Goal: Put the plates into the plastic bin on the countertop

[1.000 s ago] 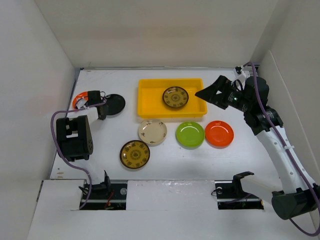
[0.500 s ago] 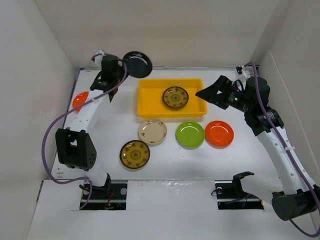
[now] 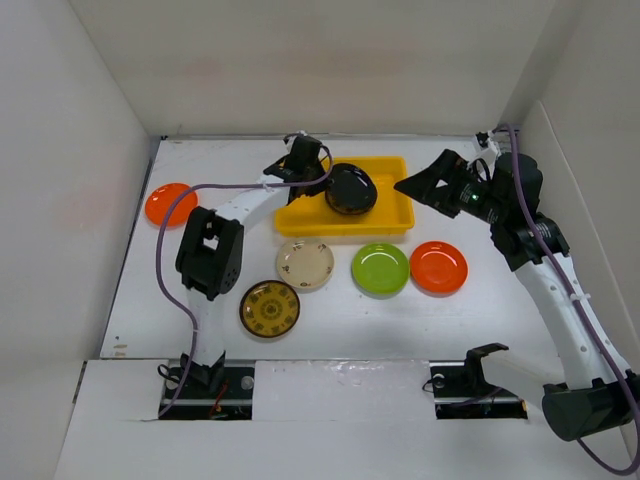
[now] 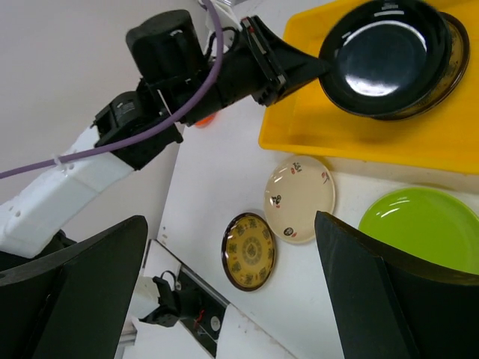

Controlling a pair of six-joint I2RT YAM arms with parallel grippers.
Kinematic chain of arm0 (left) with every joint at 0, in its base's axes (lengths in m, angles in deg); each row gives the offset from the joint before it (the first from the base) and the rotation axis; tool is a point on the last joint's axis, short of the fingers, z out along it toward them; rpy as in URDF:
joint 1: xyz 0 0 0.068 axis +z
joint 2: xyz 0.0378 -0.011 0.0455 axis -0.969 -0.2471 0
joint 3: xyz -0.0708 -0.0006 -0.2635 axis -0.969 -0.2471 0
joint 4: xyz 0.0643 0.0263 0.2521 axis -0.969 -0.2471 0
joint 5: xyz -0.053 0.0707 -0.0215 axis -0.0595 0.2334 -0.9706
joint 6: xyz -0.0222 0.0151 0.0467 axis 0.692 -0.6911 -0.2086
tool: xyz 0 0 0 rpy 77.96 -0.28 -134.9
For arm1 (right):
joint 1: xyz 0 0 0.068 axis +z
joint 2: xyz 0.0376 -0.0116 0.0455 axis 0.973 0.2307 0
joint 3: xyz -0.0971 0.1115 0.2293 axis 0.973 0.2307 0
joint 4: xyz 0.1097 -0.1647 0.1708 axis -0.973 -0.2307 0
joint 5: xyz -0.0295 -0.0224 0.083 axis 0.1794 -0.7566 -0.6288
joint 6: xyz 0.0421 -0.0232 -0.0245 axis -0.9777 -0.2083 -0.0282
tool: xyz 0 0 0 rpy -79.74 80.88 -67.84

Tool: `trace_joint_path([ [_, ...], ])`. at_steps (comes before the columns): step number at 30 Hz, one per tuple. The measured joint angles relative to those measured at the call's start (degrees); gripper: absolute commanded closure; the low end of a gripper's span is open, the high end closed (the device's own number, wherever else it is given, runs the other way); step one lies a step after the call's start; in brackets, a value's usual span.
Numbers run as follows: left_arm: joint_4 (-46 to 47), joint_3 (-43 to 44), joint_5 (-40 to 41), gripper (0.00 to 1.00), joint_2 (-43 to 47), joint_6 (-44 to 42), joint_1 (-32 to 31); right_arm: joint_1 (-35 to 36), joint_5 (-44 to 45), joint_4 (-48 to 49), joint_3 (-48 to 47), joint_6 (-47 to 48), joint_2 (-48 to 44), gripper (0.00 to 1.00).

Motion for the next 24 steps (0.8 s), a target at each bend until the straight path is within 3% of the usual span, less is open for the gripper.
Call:
trace_joint_path([
  [5,-0.3,-0.5,-1.7,0.98,-1.5,0.1,0.5,-0.1,0.0,-0.2,0.0,0.0,0.0,0.01],
  [6,-0.2,-0.4,-2.2,0.84,-1.5,0.1,0.6,-0.2,0.0,-0.2,0.0,0.0,0.0,0.01],
  [8,-0.1,0.2,-3.1,0.39,-1.8,0.1,0.7,-0.4,0.0,-0.2,0.0,0.1,-0.1,0.01],
  [9,-0.1,0.8,-3.5,0.31,-2.1,-0.1,0.8,-0.4,0.0,-0.2,0.0,0.2,-0.2,0.01],
  [10,-0.2,1.2,-3.8,0.06,-2.2,0.3,0.8,-0.5,0.0,-0.3,0.0,0.2,-0.2,0.01],
  [11,-0.1,1.4,-3.8,0.00,-2.2,0.0,0.8,-0.6,0.0,-0.4,0.0,0.2,-0.3,0.01],
  [18,-2.9,0.9,0.1,0.00,-0.1,0.0,0.9,-0.7,0.0,-0.4,0.0,0.2,-0.9,0.01],
  [21,-5.4,-4.5,6.4,0.00,7.4,3.1,2.4,-0.7,-0.1,-0.3,0.0,0.2,-0.9,0.01],
  [24,-4.2,-14.5,8.0,0.00,19.0,8.0,10.9,-0.7,-0.8,0.3,0.9,0.2,-1.1,0.01],
])
